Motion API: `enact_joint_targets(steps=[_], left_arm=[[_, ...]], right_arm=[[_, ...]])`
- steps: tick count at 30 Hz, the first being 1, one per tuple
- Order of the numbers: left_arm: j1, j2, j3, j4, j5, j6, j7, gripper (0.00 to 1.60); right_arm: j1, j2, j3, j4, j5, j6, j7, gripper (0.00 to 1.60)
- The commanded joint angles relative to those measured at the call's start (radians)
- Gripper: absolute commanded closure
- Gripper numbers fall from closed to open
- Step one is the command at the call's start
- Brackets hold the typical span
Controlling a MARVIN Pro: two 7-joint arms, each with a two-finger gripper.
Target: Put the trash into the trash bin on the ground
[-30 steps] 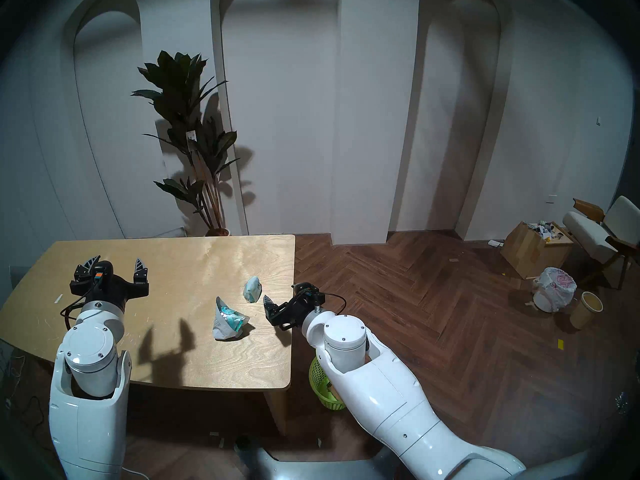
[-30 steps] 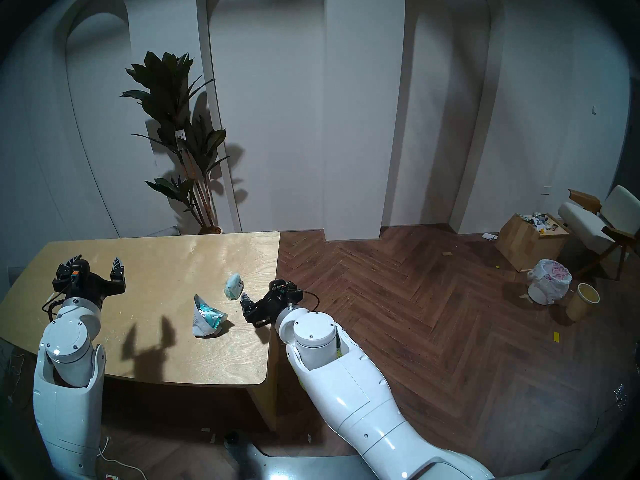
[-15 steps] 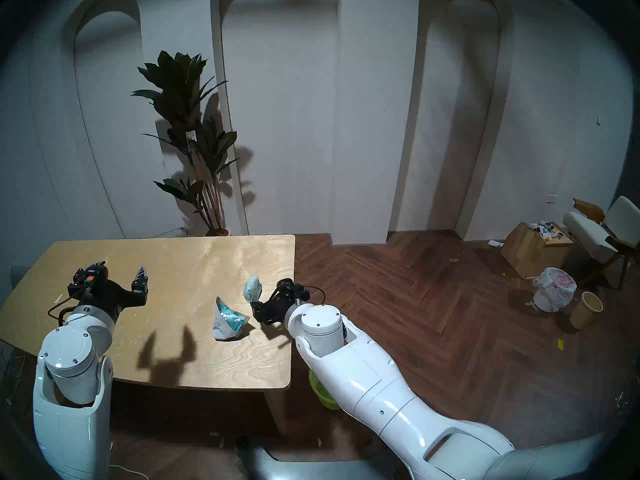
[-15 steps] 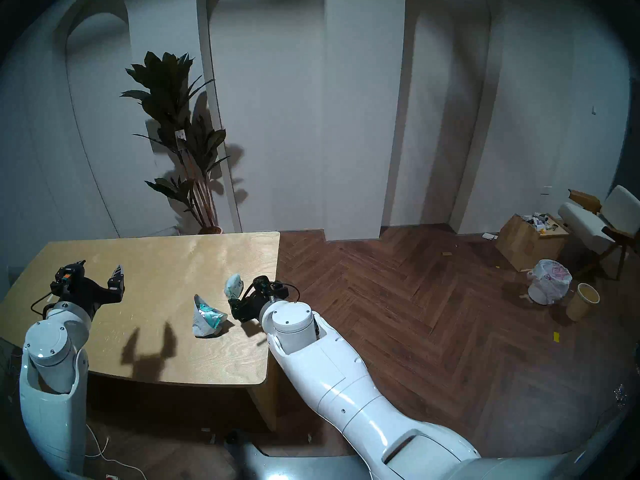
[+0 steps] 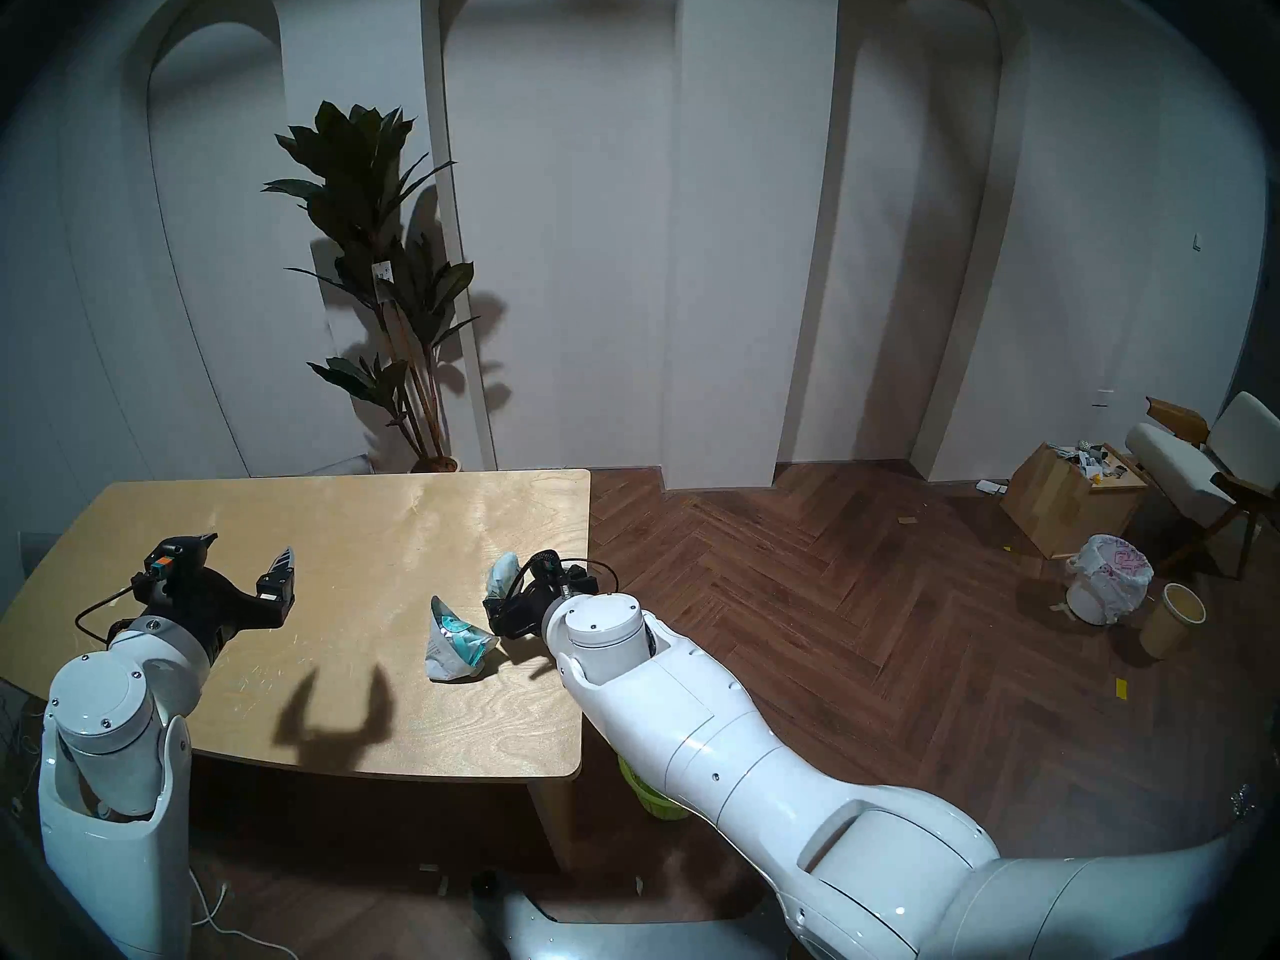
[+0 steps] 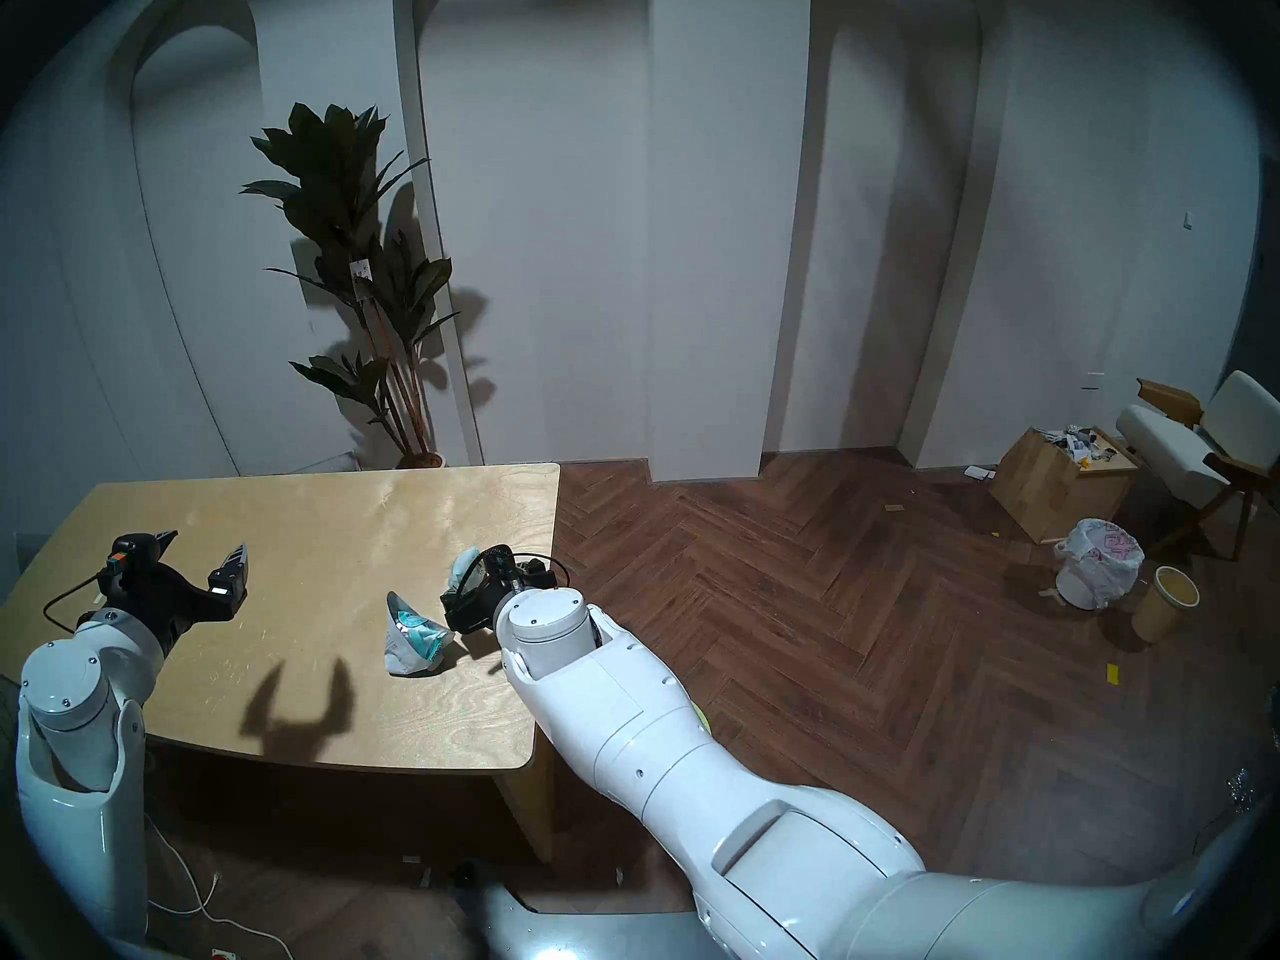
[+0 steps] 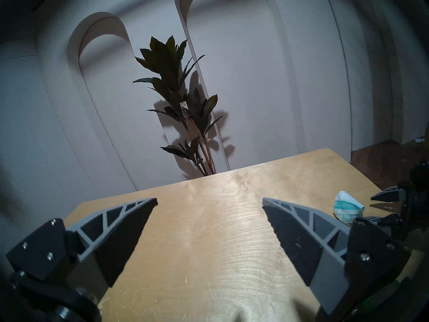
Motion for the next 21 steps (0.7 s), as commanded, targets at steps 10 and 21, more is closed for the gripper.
enact_joint_targets(steps=[10,21], left_arm=[[0.031,0.03,-0.07,-0.042,-0.058,0.035,-0.093,0.0],[0.043,0.042,-0.102,-0.047,-0.091,0.066,-0.145,0.0]], right_arm=[[0.141,-0.149,0.015,0.192,0.036,-0.053,-0.053,0.0],[0.188,-0.19,0.037,0.321,0.055,-0.093,-0.078,0.0]])
